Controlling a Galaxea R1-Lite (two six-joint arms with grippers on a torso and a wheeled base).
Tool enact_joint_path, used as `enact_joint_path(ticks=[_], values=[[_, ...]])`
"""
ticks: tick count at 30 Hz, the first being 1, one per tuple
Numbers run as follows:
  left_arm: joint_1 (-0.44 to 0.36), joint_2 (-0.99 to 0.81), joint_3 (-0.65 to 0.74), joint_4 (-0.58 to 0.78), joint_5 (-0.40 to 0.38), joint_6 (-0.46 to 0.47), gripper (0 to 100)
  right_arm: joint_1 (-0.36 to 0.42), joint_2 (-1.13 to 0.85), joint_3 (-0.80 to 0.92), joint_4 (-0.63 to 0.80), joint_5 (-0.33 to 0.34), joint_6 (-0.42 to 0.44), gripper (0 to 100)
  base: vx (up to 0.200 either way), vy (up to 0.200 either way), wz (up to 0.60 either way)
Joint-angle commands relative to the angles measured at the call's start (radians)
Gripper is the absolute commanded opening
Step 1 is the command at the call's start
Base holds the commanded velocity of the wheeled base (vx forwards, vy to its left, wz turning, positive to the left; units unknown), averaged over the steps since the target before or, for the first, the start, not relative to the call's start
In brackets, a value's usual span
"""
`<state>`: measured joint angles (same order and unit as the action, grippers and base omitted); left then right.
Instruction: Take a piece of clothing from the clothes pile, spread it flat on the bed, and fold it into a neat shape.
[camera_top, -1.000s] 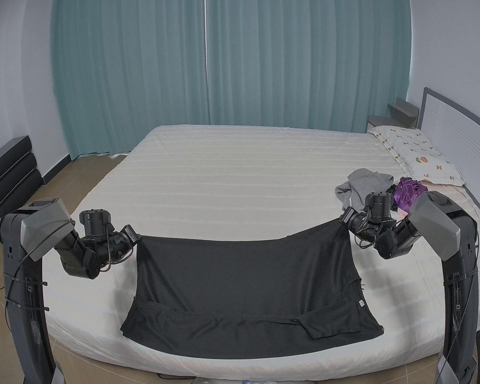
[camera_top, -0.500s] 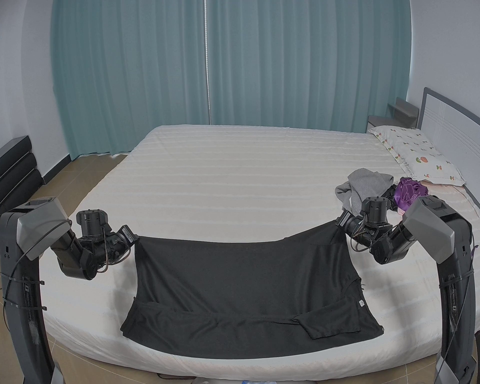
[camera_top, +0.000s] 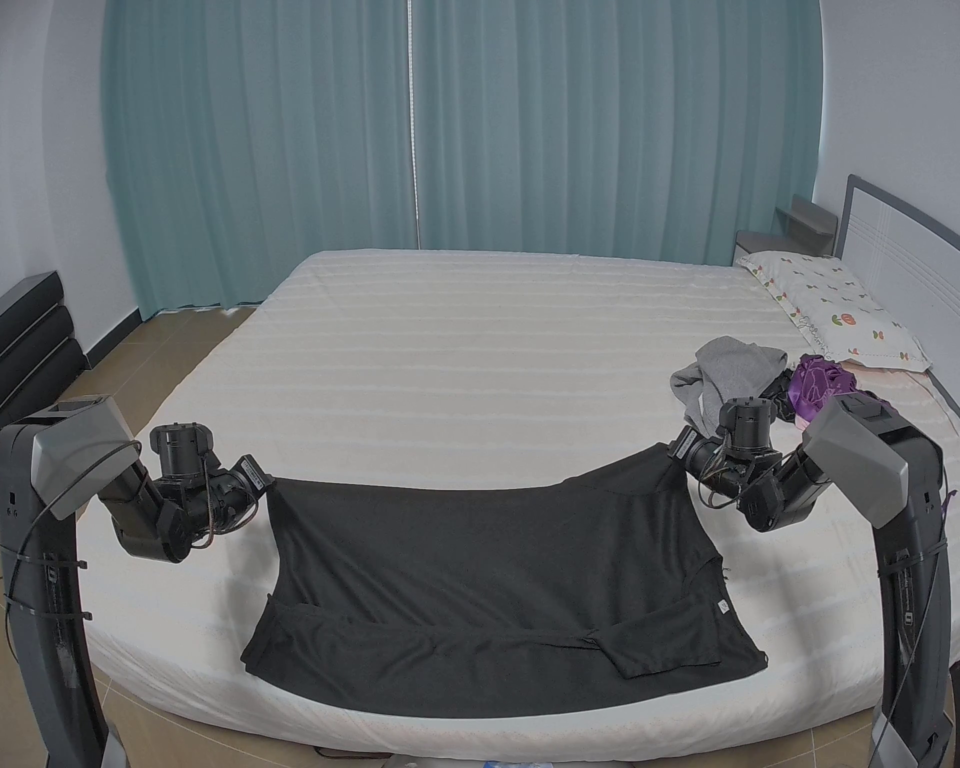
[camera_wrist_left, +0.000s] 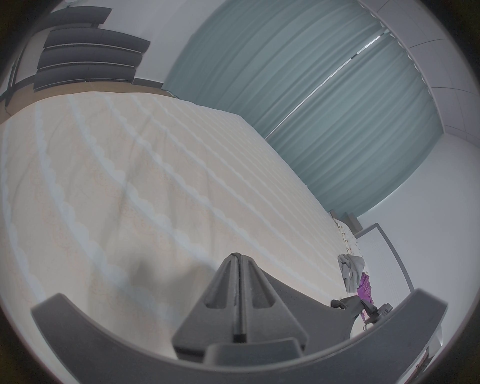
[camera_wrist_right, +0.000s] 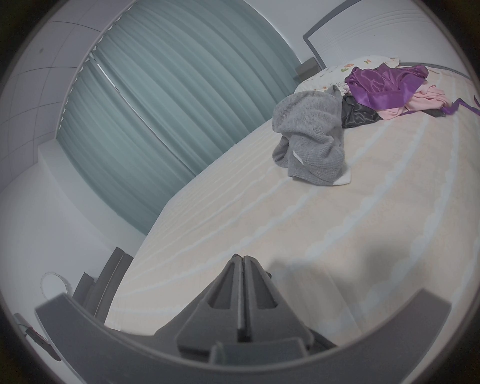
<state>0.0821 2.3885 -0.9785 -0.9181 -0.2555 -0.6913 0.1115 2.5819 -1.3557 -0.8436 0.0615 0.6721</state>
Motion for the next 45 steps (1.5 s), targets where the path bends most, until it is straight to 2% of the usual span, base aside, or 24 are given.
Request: enact_joint_path(ticks=[1,8,14,24,29,36,45], values=[[0.004,-0.055,0.057,-0.005,-0.002,0.001,0,-0.015,-0.095,0.075,0.018,0.017,0.015,0,0.0,0.0,0.0],[0.008,-0.106,0.121,-0.005,-0.005,0.006,0,-0.038,-0.189,0.253,-0.005,0.084,0.01,0,0.0,0.0,0.0],[0.024,-0.127,0.162,-0.005,-0.005,0.009,0,-0.046,-0.258,0.409,-0.118,0.149,0.015,0,0.0,0.0,0.0],[0.022,-0.178,0.284,-0.004,-0.01,0.073,0,-0.082,-0.376,0.619,-0.118,0.253,0.006,0,0.0,0.0,0.0],[0.021,-0.183,0.357,-0.005,-0.01,0.107,0,-0.084,-0.382,0.698,-0.12,0.271,-0.009,0,0.0,0.0,0.0],[0.016,-0.173,0.432,-0.007,-0.011,0.148,0,-0.093,-0.368,0.793,-0.117,0.314,-0.078,0,0.0,0.0,0.0],[-0.001,-0.178,0.489,-0.007,-0.01,0.151,0,-0.07,-0.332,0.808,-0.063,0.313,-0.155,0,0.0,0.0,0.0]])
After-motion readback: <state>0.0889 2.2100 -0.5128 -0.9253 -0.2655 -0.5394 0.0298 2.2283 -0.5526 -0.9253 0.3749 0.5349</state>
